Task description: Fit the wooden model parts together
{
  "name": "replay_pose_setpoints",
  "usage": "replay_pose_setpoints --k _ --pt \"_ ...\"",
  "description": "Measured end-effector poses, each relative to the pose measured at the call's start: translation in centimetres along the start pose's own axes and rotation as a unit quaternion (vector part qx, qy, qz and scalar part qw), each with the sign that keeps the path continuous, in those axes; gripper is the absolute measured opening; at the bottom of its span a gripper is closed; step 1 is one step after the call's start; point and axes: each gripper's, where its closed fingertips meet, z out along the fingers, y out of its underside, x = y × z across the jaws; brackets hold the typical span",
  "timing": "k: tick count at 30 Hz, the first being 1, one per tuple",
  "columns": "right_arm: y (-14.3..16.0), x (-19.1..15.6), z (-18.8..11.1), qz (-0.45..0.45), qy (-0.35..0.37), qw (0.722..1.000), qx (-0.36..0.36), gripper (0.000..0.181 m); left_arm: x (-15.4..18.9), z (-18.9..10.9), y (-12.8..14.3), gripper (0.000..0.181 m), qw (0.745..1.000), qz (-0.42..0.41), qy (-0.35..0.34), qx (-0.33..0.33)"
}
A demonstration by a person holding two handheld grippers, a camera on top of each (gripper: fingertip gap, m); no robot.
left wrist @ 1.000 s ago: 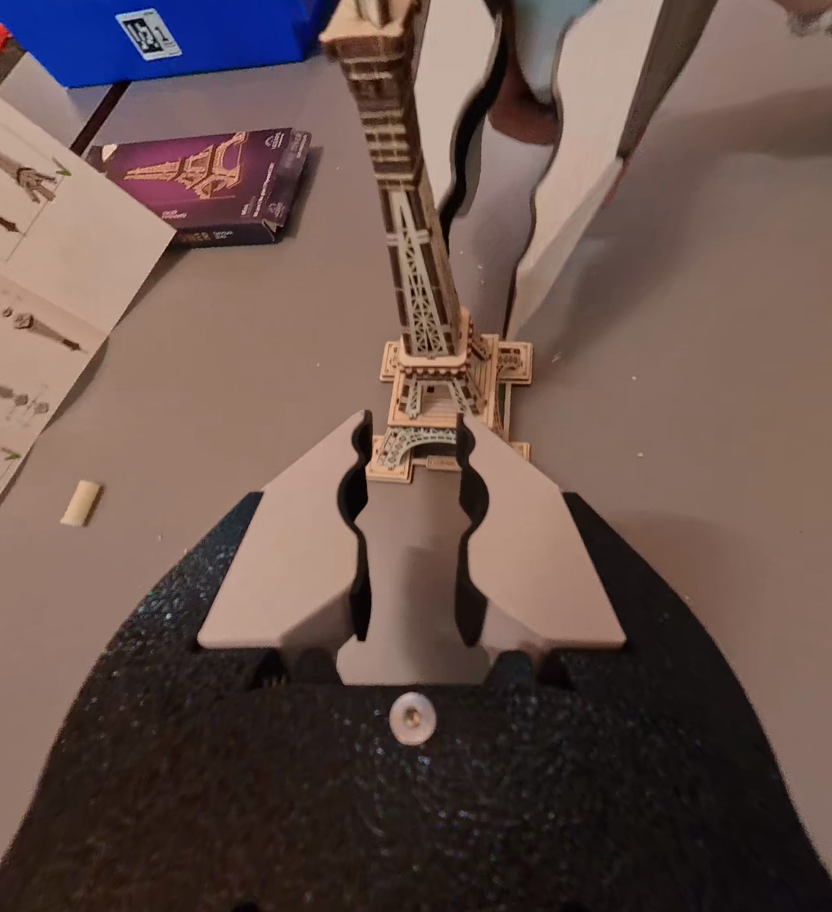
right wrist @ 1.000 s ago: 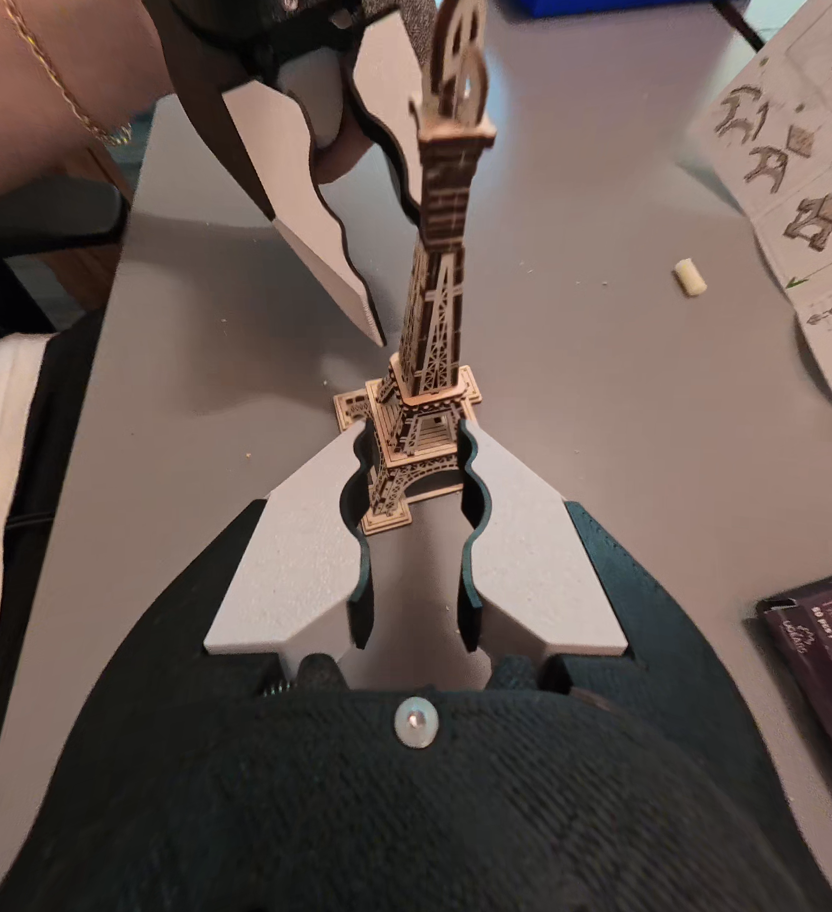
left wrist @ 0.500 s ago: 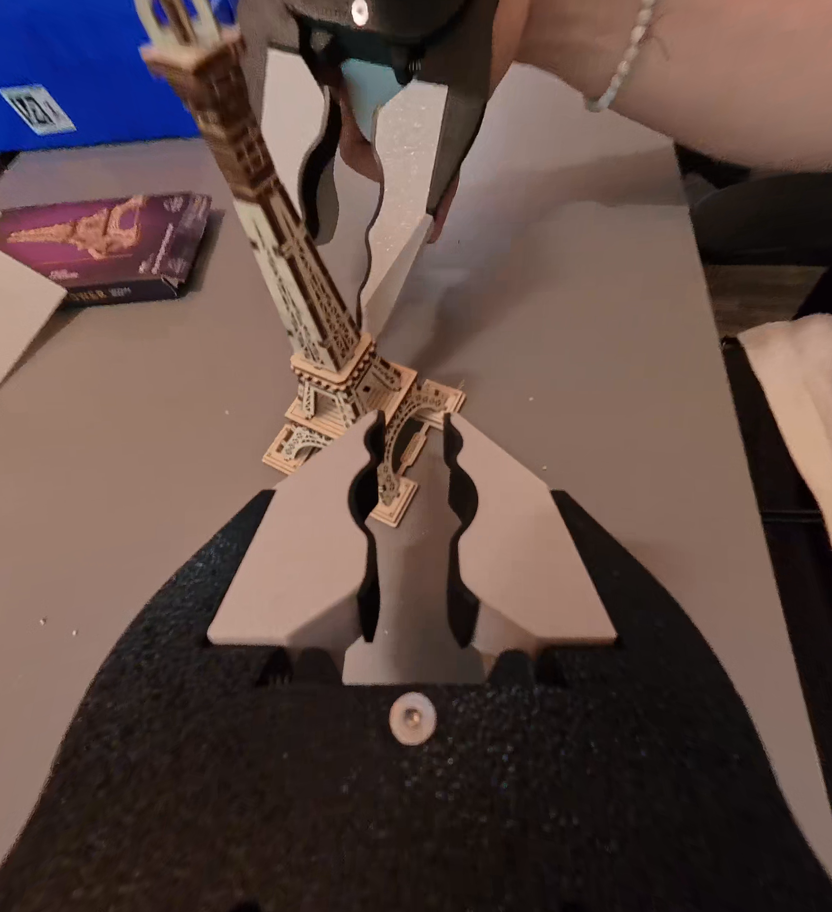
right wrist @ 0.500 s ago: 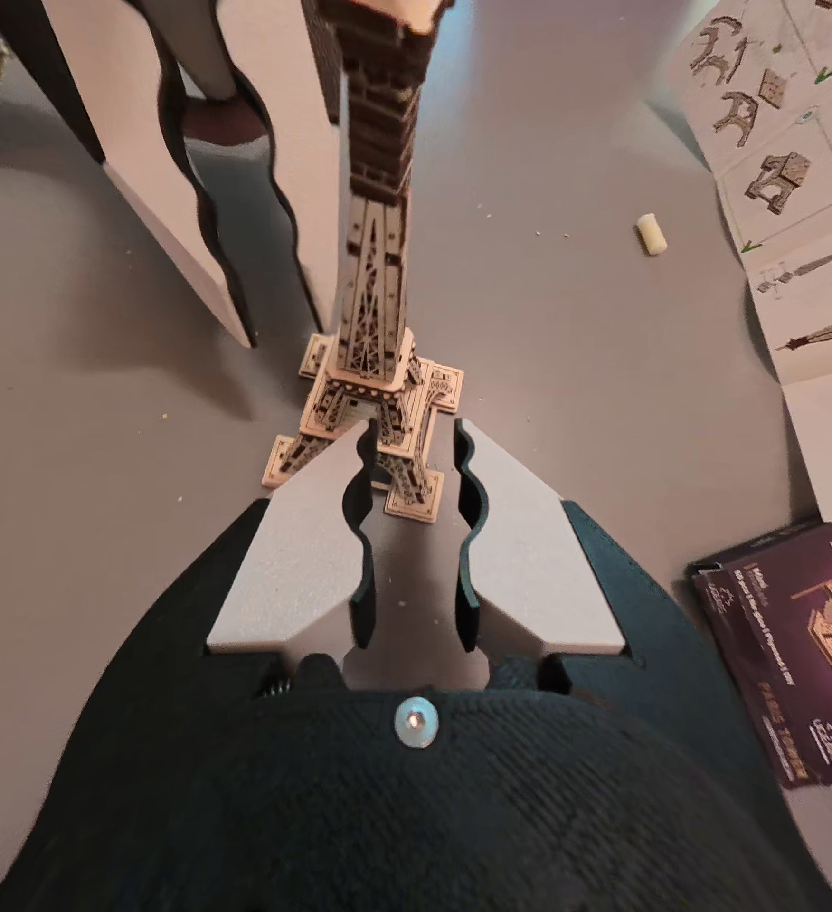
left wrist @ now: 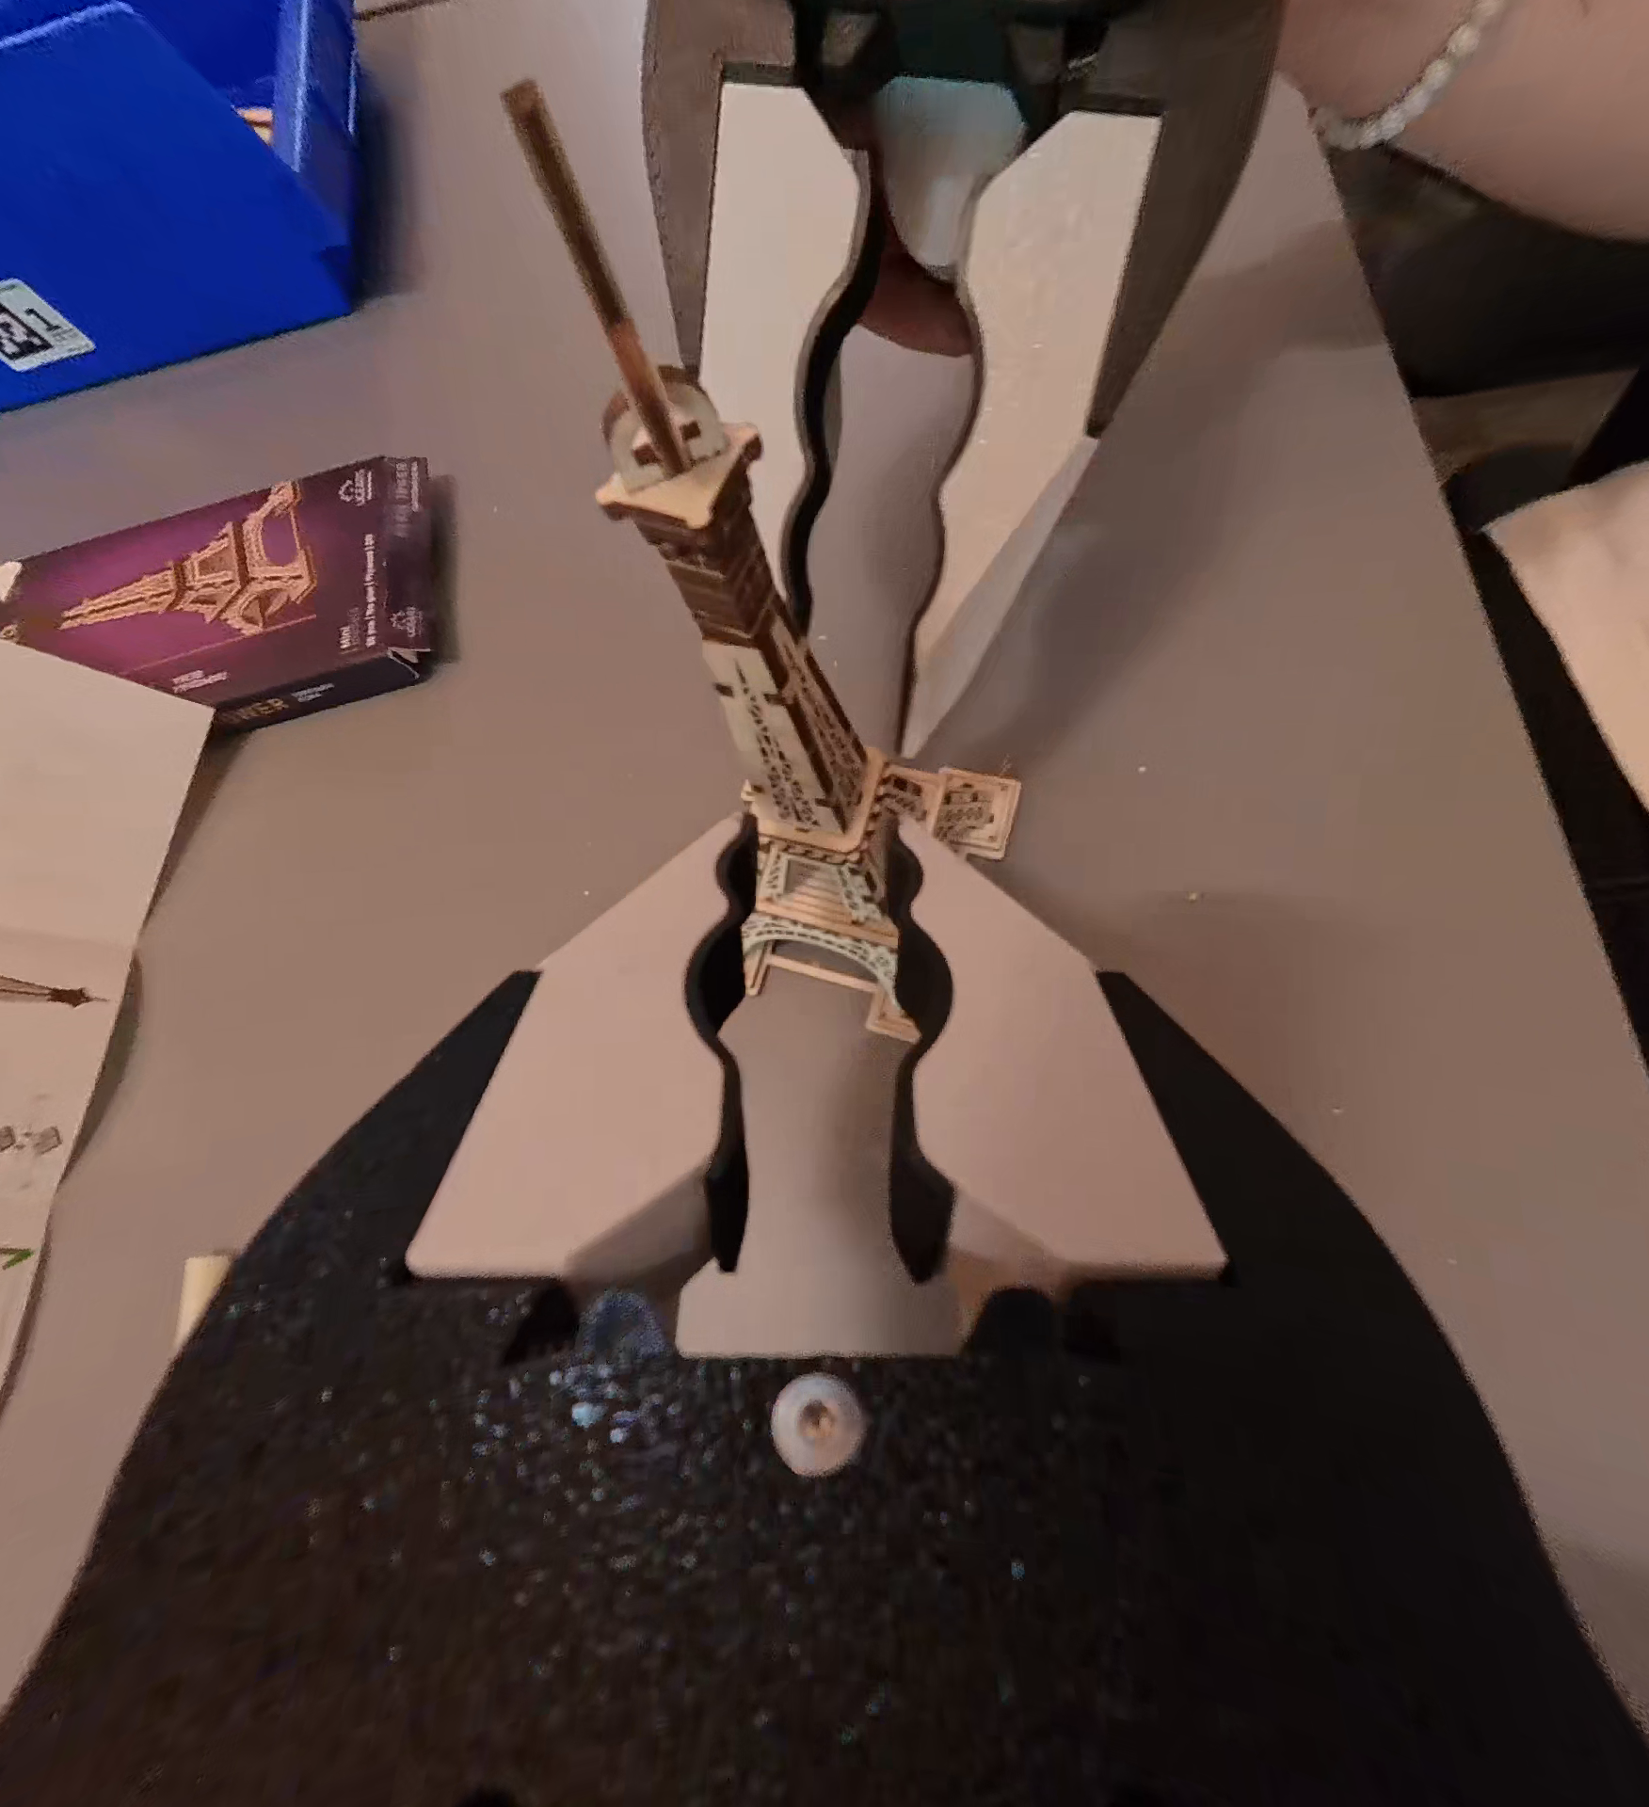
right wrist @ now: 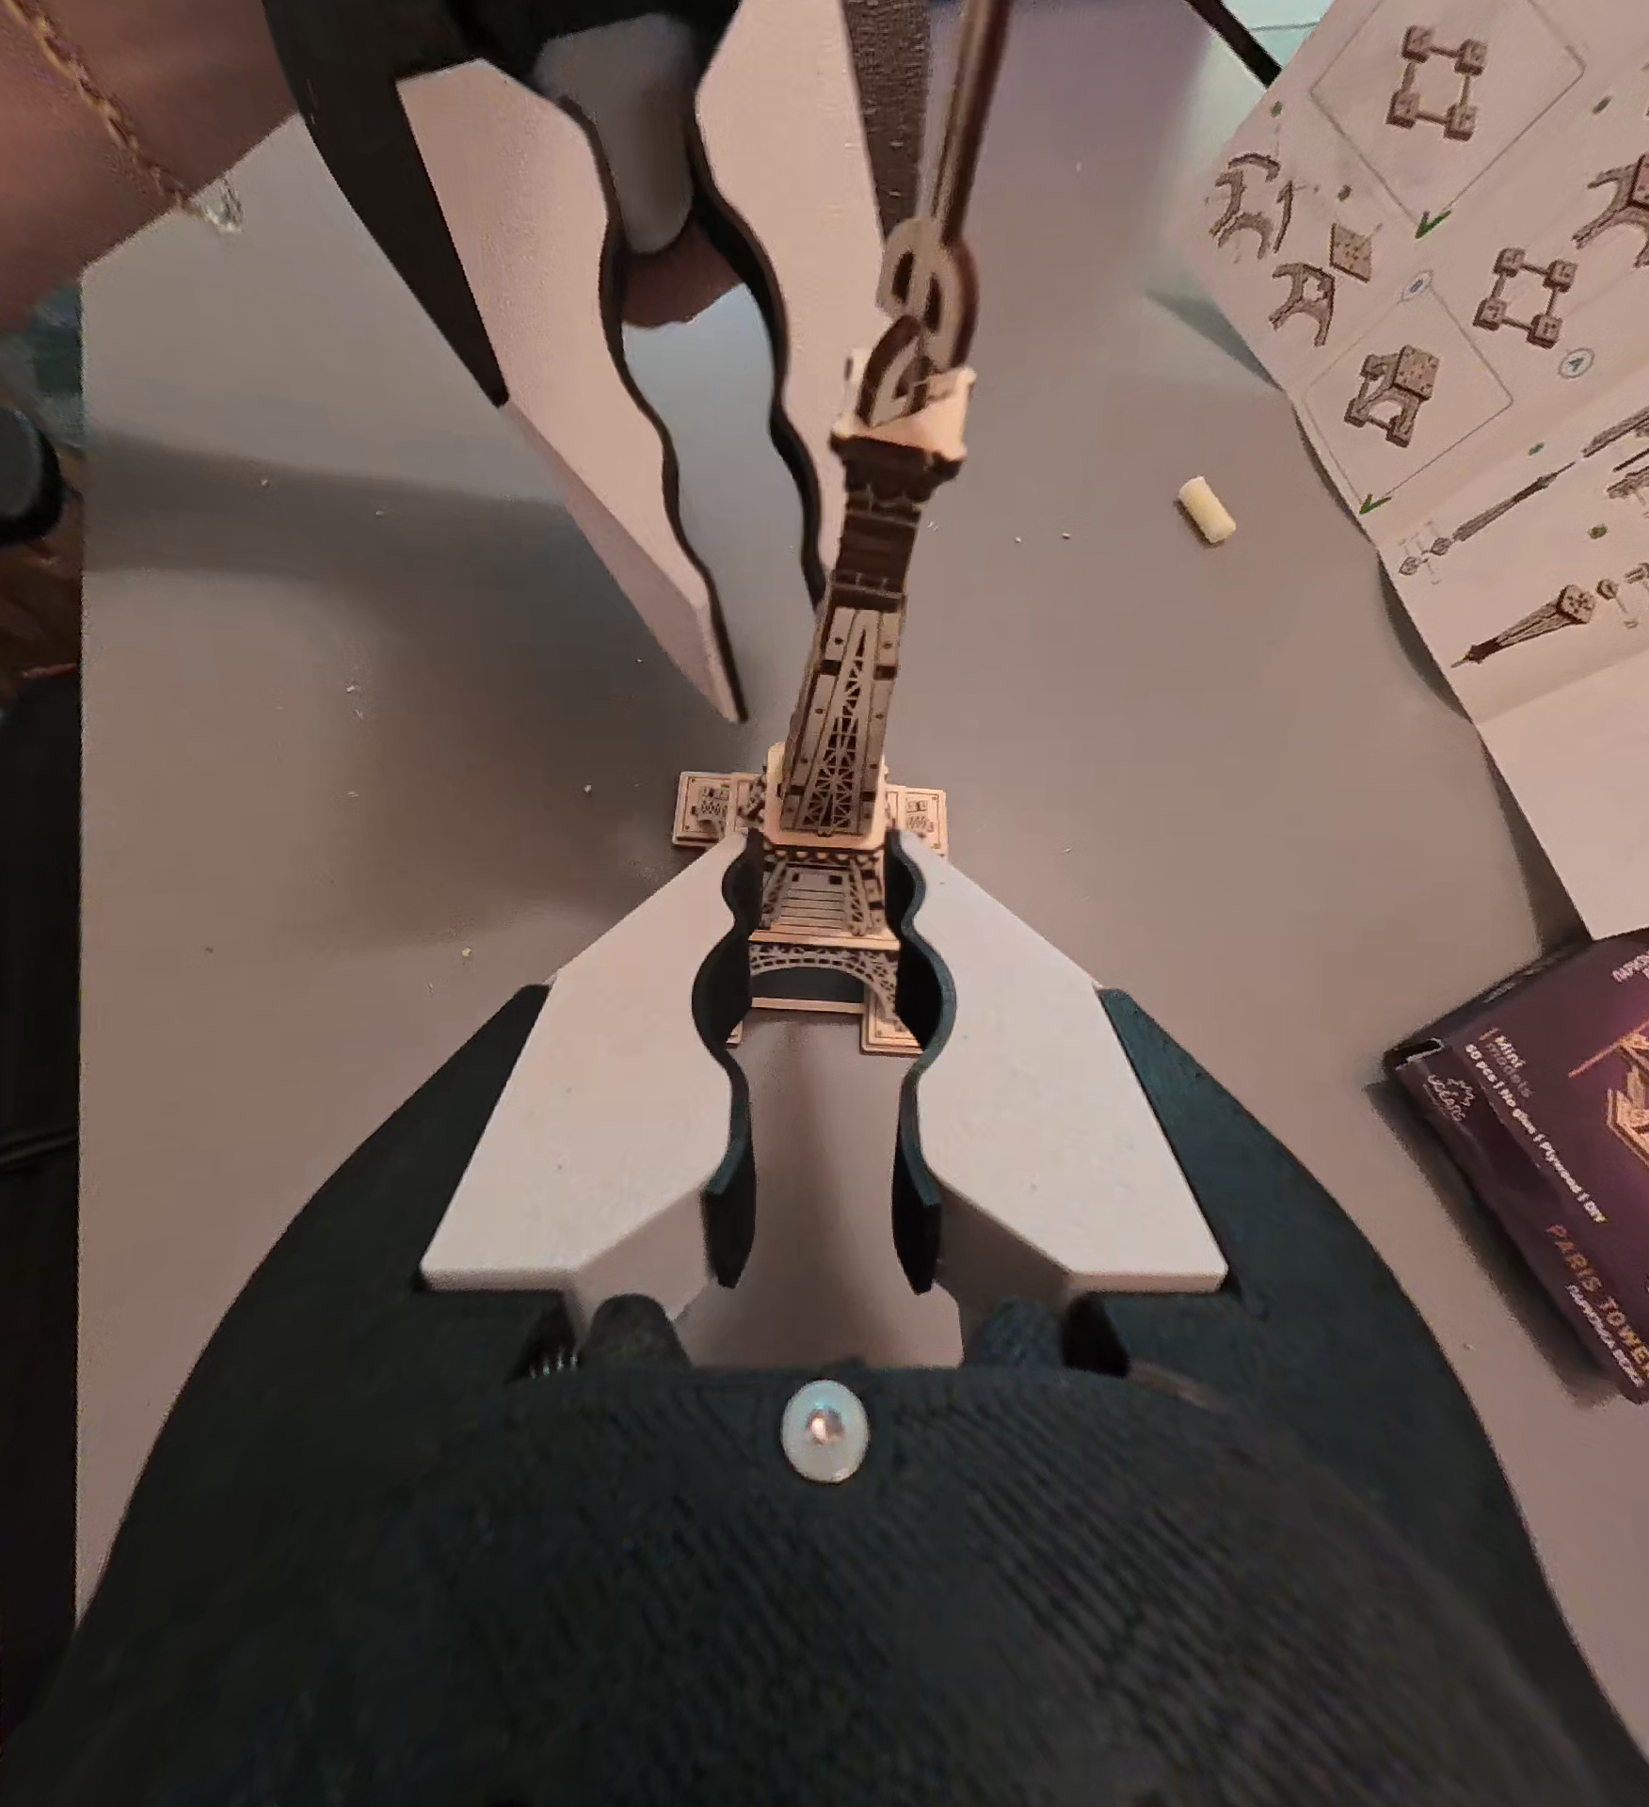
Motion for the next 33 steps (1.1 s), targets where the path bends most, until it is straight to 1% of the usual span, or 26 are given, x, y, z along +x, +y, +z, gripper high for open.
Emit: replay_pose_setpoints --k 3,6,11,14,17,21,25,29,33 --pt "0.0 -0.4 0.5 -0.010 -0.001 1.000 -0.005 0.023 -0.2 0.5 0.6 0.024 0.999 0.012 0.003 -0.031" --pt "-0.2 -0.2 0.9 -0.017 0.004 1.000 -0.002 0.021 -0.2 0.8 0.8 0.023 0.999 0.005 -0.005 -0.044" --pt "-0.3 -0.2 1.0 -0.043 -0.021 0.999 -0.005 0.019 0.8 0.5 1.0 0.035 0.998 -0.008 -0.024 -0.060" --pt "-0.4 -0.6 1.1 -0.060 -0.044 0.997 -0.007 0.020 1.0 0.0 1.3 0.028 0.997 -0.015 -0.036 -0.070" --pt "0.1 -0.3 0.7 -0.065 -0.042 0.997 -0.030 0.023 0.5 -0.7 1.7 0.027 0.995 -0.004 -0.052 -0.081" --pt "-1.0 -0.7 0.4 -0.061 -0.046 0.997 -0.015 0.021 0.0 -1.1 1.4 0.022 0.996 -0.010 -0.037 -0.082" --pt "-0.6 -0.3 1.0 -0.072 -0.033 0.996 -0.045 0.020 0.4 -0.4 1.3 0.014 0.995 -0.007 -0.003 -0.099" --pt "-0.8 -0.3 1.2 -0.073 -0.039 0.995 -0.053 0.017 0.3 -0.4 1.4 0.014 0.994 -0.012 0.006 -0.111" --pt "-0.6 -1.0 1.2 -0.080 -0.065 0.993 -0.064 0.004 0.3 -0.4 1.4 0.014 0.993 -0.008 0.016 -0.120"
